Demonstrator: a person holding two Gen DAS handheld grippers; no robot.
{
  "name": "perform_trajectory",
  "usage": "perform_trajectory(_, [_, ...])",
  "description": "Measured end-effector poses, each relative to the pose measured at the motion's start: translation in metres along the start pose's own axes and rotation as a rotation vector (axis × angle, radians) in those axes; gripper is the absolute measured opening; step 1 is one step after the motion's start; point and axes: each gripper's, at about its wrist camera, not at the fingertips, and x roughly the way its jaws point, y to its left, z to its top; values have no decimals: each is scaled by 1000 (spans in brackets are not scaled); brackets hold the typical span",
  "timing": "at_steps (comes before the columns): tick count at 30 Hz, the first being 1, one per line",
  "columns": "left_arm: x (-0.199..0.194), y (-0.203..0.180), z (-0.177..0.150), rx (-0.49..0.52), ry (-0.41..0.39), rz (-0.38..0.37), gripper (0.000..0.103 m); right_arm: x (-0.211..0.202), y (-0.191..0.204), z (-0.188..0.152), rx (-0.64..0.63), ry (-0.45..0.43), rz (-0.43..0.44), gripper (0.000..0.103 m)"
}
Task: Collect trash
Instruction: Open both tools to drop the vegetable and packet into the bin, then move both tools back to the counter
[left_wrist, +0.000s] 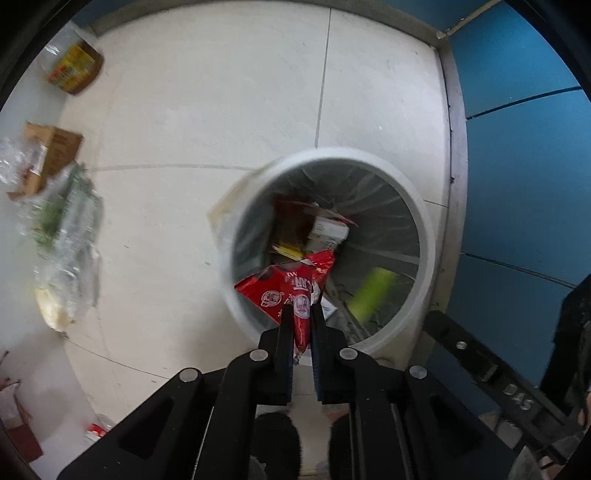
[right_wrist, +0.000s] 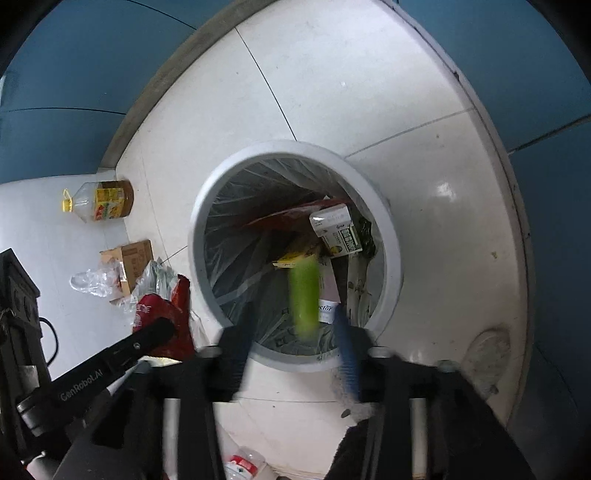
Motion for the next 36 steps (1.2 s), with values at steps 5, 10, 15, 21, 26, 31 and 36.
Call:
perform_trajectory(5, [-63, -2, -10, -2, -90, 35, 90, -49, 14, -4, -3, -26, 6, 60])
perform_trajectory(10, [-140, -8, -35, -1, -148, 84, 97, -124, 32, -18, -37, -66, -13, 60])
perform_trajectory(15, [-228, -16, -73, 4, -237, 112, 97, -213, 57, -45, -67, -106, -10, 60])
perform_trajectory(21, [-332, -31, -126, 17, -343, 134, 97, -326, 87, -88, -122, -170, 25, 60])
perform_trajectory(26, [-420, -70, -167, 101, -502, 148, 97, -436, 96, -125, -138, -258, 99, 61])
perform_trajectory(31, [-483, -145, -193, 222, -630, 118, 103, -538, 67, -155, -84, -390, 171, 69])
perform_trajectory(36, [-494, -266, -198, 369, -642, 99, 103, -635, -28, -171, 45, -558, 115, 77])
